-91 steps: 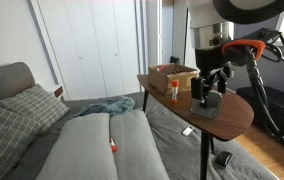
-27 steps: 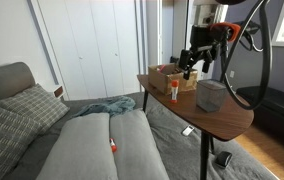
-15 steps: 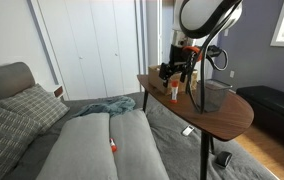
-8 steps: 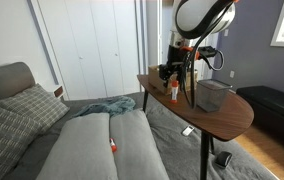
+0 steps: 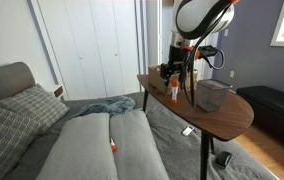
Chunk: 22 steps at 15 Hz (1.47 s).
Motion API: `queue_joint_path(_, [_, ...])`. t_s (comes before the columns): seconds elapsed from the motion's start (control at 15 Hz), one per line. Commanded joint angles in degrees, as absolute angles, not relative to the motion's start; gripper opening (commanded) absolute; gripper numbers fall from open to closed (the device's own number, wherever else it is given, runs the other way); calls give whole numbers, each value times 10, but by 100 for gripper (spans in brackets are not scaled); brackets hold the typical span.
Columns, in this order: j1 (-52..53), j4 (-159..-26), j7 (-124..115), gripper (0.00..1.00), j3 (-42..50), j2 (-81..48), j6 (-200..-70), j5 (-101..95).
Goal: Put the container upright then put the orange and white object inside
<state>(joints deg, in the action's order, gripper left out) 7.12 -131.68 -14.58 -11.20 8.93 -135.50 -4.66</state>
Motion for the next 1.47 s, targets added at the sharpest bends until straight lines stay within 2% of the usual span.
queue_joint_path(0.0, [68, -1299, -167, 100, -114, 77, -1325, -70])
queue_joint_path(0.07, [69, -1298, -165, 94, -113, 76, -1318, -68])
queue_joint_path(0.13, [70, -1298, -162, 75, -113, 75, -1313, -66])
queue_joint_path(0.2, [71, -1297, -161, 74, -113, 73, -1308, -64])
queue_joint_path(0.73, [74, -1293, -151, 17, -111, 75, -1298, -57])
queue_joint_path(0.87, [74, -1292, -152, 6, -112, 79, -1293, -57])
queue_joint_path(1.4, [72, -1300, -142, 8, -108, 223, -1205, -52])
